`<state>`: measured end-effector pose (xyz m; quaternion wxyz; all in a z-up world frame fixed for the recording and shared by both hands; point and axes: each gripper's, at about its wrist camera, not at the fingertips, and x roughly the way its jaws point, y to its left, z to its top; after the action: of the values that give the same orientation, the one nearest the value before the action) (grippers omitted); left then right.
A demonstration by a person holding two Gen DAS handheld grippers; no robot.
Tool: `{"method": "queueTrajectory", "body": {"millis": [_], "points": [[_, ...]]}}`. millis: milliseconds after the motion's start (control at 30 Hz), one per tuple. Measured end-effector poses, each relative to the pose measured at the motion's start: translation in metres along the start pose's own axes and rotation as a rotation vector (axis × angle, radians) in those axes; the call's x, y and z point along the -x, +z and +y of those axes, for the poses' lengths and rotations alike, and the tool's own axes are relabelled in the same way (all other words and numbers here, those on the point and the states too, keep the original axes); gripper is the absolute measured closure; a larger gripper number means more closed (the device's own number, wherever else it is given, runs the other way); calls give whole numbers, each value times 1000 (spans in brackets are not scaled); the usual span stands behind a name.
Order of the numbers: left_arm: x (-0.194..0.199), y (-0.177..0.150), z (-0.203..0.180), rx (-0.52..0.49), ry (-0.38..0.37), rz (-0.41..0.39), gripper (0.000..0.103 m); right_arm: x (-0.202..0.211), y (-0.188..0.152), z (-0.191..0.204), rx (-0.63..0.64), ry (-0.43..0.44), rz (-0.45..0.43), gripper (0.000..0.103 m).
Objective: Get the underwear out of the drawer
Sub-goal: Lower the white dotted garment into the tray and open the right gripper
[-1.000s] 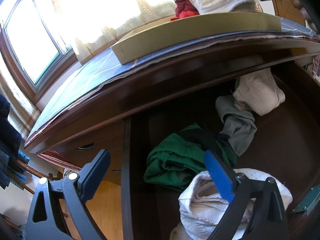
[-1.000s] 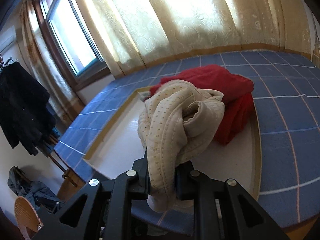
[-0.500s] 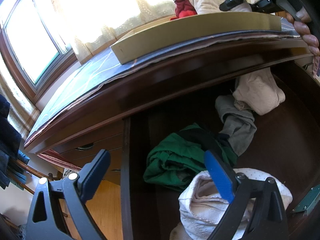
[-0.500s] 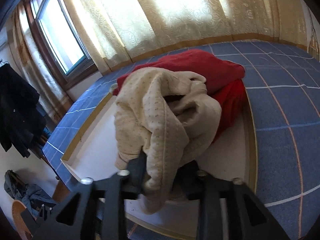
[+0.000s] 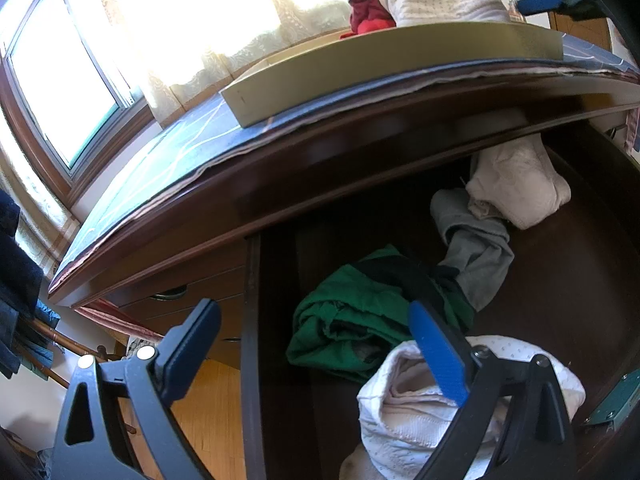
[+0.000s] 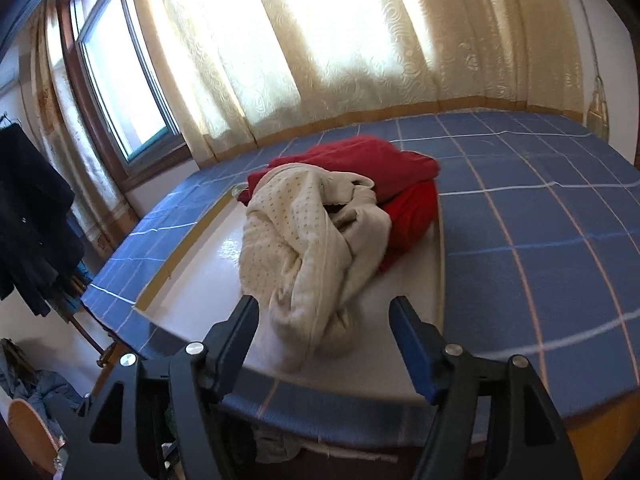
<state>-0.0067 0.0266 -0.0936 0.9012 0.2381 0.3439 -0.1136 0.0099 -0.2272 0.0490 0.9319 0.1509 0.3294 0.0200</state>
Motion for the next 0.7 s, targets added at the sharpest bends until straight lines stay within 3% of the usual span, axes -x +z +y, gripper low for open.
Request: {"method": "queueTrajectory", "body": {"millis": [333, 700], "points": [[0, -2, -1, -5, 6, 1, 7, 37, -46, 0, -13, 24, -21, 33], [1, -2, -1, -7, 8, 2, 7, 36, -98, 8, 22, -8, 40, 33]]}}
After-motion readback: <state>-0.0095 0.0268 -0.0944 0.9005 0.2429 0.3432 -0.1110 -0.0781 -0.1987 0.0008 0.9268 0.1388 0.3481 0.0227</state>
